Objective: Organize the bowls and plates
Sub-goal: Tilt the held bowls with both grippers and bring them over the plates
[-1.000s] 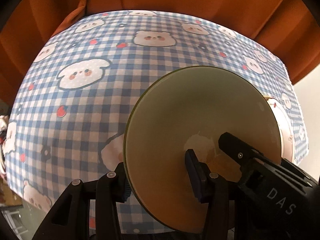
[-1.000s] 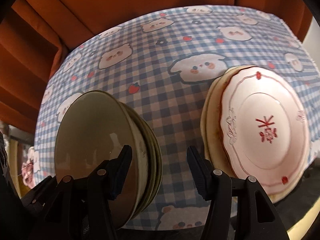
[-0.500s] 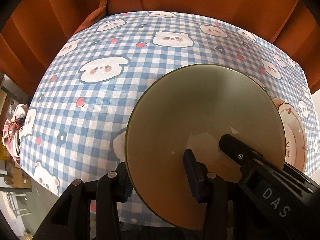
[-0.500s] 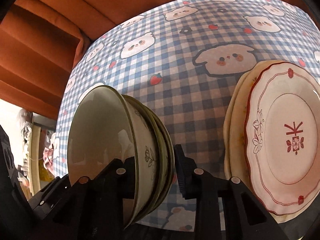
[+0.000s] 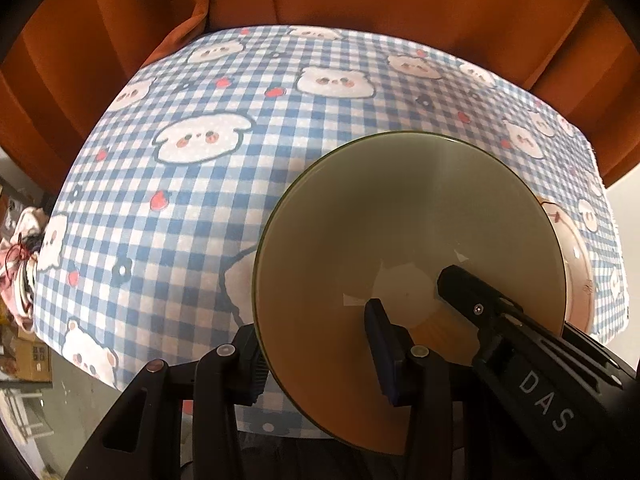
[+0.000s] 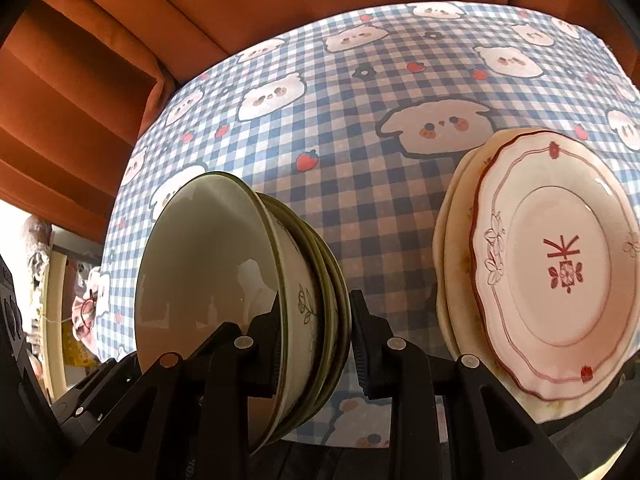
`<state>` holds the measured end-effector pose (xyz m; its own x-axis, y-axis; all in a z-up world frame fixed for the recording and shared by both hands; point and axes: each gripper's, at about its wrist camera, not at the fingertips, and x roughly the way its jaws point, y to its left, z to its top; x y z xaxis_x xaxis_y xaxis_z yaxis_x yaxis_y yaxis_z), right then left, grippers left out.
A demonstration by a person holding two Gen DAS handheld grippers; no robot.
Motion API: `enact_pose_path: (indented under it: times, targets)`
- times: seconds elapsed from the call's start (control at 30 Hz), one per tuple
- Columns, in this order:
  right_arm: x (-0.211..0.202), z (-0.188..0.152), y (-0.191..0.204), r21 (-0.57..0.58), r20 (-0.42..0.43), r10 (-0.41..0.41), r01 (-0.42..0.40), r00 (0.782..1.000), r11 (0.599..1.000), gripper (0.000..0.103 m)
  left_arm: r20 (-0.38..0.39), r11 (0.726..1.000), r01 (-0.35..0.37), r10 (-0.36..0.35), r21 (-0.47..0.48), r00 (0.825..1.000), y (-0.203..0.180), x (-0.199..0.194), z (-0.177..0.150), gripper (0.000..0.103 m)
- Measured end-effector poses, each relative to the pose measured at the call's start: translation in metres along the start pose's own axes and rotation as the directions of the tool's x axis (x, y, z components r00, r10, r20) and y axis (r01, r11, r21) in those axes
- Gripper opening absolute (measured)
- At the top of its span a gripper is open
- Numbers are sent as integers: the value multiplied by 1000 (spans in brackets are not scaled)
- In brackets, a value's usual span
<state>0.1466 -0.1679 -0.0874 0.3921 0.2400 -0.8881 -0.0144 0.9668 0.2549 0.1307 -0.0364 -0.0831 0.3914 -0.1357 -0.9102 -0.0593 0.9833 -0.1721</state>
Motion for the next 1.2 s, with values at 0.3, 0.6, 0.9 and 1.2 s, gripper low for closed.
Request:
enact_pose_path:
  times: [0.3, 0.6, 0.9, 1.2]
  targets:
    - [-34, -7, 27, 45, 82, -43, 40, 996, 998, 31, 59, 996, 47, -52, 80, 997, 14, -38, 5, 42]
    - [-57, -18, 44, 91, 129, -88, 76, 988, 993, 31, 81, 988, 87, -98, 130, 992, 20, -57, 4, 42]
    - [-59, -18, 26, 93, 145, -77, 63, 986, 994, 31, 99, 989, 70, -83, 128, 992, -4, -54, -1, 42]
    - [-78, 0, -32, 31, 161, -56, 52, 985, 998, 31, 124, 995, 70, -78, 73, 989, -71, -52, -5, 42]
